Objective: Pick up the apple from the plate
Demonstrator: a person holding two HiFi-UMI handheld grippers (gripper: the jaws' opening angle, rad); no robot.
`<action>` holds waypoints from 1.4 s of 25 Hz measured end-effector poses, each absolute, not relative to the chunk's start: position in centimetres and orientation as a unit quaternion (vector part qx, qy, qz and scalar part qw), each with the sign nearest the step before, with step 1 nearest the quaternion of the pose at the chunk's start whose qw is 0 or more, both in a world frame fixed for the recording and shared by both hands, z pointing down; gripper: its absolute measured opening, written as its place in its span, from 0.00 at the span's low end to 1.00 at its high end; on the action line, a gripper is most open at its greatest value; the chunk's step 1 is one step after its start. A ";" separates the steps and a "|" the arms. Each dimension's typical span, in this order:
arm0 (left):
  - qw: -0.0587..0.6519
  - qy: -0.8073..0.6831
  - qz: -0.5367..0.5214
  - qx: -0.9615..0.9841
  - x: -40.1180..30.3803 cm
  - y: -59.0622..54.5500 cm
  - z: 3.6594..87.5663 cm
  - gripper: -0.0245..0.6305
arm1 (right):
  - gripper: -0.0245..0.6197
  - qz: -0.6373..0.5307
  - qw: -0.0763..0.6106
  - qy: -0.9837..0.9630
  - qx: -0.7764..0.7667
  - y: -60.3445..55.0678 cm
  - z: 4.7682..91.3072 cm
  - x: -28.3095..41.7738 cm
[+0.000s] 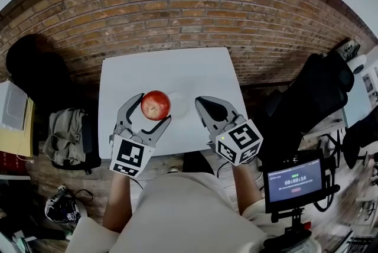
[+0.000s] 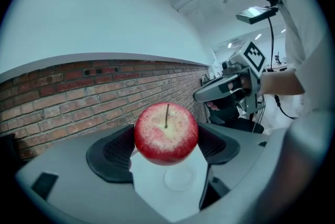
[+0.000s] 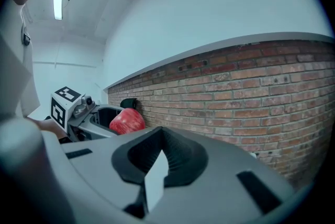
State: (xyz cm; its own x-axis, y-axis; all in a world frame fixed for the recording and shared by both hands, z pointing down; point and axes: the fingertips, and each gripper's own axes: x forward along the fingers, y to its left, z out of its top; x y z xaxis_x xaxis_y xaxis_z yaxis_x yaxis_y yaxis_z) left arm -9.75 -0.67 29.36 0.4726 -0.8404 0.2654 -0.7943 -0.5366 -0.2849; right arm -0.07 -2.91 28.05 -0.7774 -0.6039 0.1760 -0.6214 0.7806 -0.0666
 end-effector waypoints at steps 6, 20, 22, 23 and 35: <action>0.061 0.482 -0.185 -0.854 -9.9 -0.6 29.0 0.62 | 0.04 0.051 0.080 -0.941 0.325 -2.8 27.8 -0.3; 0.060 0.481 -0.180 -0.856 -10.0 0.3 29.7 0.62 | 0.04 0.044 0.072 -0.939 0.334 -1.6 27.7 -0.3; 0.059 0.481 -0.180 -0.856 -9.9 0.3 29.6 0.62 | 0.04 0.044 0.073 -0.939 0.334 -1.6 27.7 -0.2; 0.059 0.481 -0.181 -0.856 -9.8 0.3 29.6 0.62 | 0.04 0.045 0.073 -0.939 0.334 -1.6 27.7 -0.1; 0.057 0.475 -0.182 -0.859 -8.8 -0.3 29.5 0.62 | 0.04 0.050 0.076 -0.937 0.337 -2.4 27.8 0.7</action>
